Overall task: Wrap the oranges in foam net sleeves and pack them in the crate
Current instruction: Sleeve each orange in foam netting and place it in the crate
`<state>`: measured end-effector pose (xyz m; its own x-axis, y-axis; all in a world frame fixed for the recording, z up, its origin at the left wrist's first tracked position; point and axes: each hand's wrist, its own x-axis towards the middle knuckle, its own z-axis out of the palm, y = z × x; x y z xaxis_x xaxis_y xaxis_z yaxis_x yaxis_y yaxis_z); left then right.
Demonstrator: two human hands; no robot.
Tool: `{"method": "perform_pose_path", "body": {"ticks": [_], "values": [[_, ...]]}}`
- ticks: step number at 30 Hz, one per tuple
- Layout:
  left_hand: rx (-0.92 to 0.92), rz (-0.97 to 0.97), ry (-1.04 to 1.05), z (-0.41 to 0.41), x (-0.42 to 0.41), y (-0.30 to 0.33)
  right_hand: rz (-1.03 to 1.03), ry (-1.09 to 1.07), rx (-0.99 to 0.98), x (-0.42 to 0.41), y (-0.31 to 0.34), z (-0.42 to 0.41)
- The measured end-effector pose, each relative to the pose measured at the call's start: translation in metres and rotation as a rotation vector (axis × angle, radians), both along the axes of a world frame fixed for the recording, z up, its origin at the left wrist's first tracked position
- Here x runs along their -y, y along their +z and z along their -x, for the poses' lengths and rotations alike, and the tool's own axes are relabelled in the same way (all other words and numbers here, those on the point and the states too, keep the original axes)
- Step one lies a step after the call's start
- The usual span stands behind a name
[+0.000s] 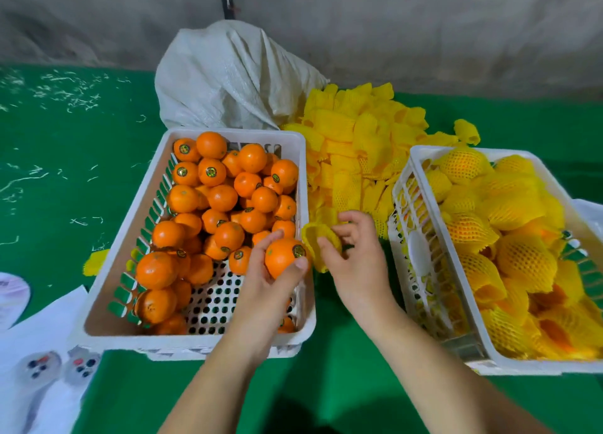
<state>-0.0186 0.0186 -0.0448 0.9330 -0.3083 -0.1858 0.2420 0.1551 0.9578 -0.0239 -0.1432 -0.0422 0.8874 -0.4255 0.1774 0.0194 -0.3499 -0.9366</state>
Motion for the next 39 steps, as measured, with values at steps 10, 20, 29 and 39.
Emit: {"method": "perform_pose_path", "body": {"ticks": [10,20,29,39], "values": [[-0.118,0.122,0.091,0.007,0.011,-0.002,0.137,0.053,-0.040,-0.002,-0.007,0.006],[-0.129,0.134,-0.255,0.004,-0.004,-0.008,0.379,0.080,-0.199,0.013,0.004,-0.020],[-0.120,0.014,-0.118,-0.024,-0.005,-0.009,0.073,0.233,-0.249,0.024,0.008,-0.023],[-0.018,0.074,0.057,-0.022,-0.006,-0.012,0.054,0.343,-0.083,-0.023,0.027,0.011]]}}
